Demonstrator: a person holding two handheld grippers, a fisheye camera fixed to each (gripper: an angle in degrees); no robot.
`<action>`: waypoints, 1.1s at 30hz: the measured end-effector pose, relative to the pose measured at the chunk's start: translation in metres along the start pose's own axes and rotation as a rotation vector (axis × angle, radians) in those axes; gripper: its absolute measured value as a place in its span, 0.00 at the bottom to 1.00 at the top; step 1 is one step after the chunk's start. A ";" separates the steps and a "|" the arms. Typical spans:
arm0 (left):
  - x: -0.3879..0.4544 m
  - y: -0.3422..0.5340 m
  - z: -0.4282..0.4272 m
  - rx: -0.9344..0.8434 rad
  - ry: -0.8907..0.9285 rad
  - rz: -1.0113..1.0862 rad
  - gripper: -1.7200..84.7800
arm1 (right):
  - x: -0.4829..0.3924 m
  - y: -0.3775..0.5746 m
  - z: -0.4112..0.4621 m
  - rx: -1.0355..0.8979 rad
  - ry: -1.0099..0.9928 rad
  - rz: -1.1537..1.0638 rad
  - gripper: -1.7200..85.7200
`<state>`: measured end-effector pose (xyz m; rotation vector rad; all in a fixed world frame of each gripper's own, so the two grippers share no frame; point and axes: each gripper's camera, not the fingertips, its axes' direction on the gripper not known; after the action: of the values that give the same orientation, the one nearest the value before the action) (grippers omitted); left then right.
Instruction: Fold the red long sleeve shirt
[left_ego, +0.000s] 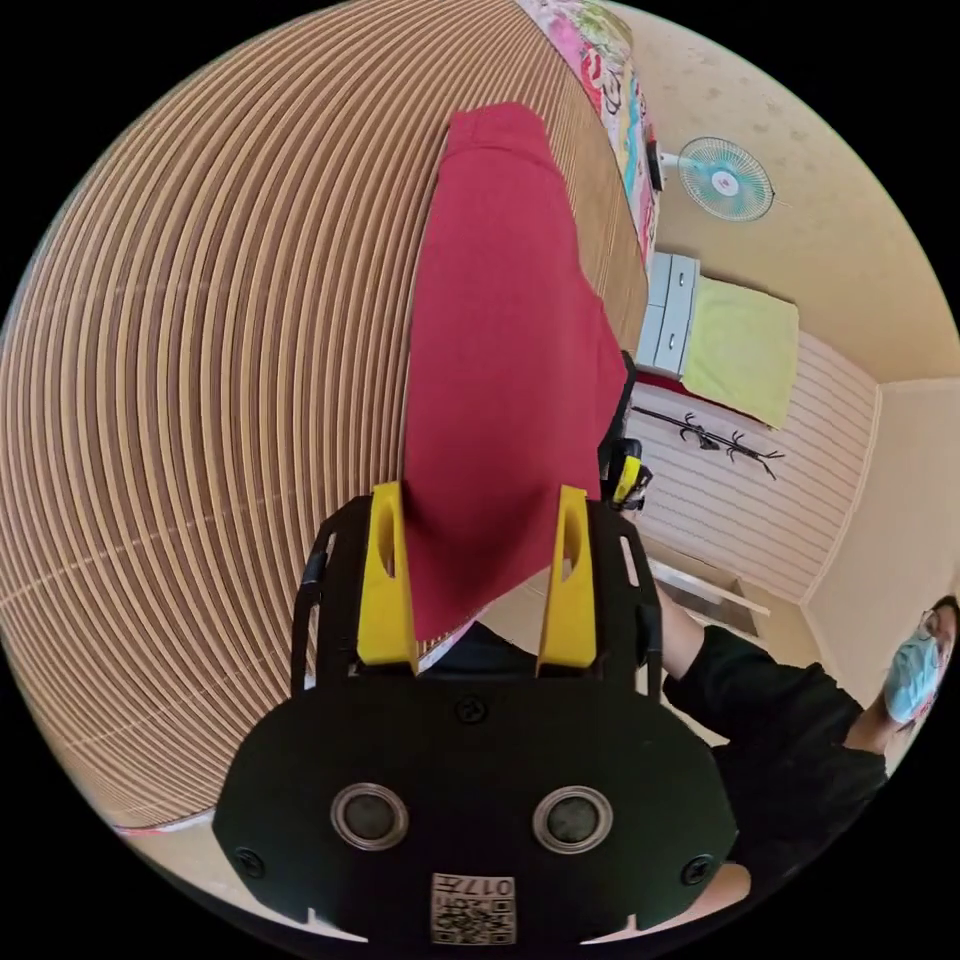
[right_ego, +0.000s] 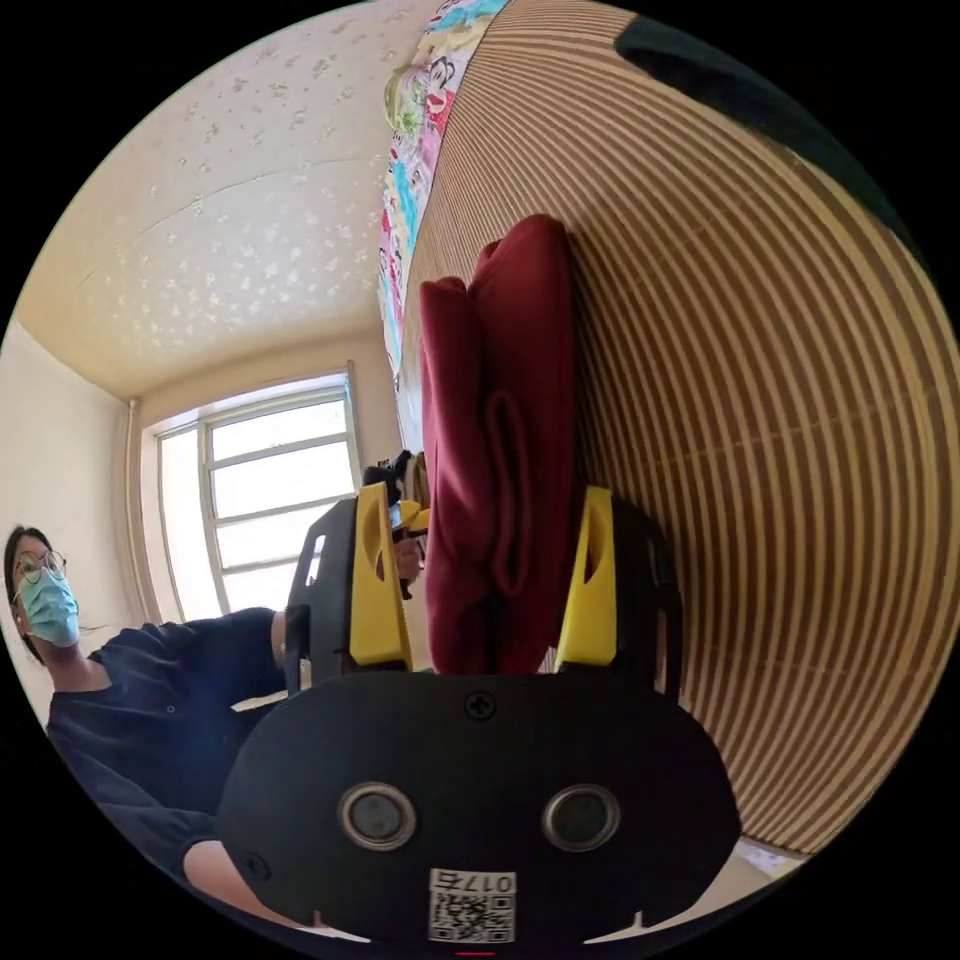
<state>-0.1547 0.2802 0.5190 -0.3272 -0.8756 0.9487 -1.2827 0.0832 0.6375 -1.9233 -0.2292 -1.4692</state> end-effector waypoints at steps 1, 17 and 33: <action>-0.003 -0.002 0.005 -0.024 -0.013 -0.030 0.23 | 0.002 -0.004 0.011 -0.052 -0.014 0.014 0.27; 0.125 0.041 0.040 -0.105 0.087 0.019 0.17 | -0.046 0.016 -0.042 -0.333 0.192 -0.107 0.16; 0.361 -0.020 0.282 -0.551 -0.138 0.427 0.17 | -0.116 0.026 -0.298 -0.090 0.878 -0.190 0.18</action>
<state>-0.2587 0.5297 0.8889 -0.9584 -1.2189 1.1183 -1.5409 -0.0896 0.5563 -1.1727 0.0667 -2.3225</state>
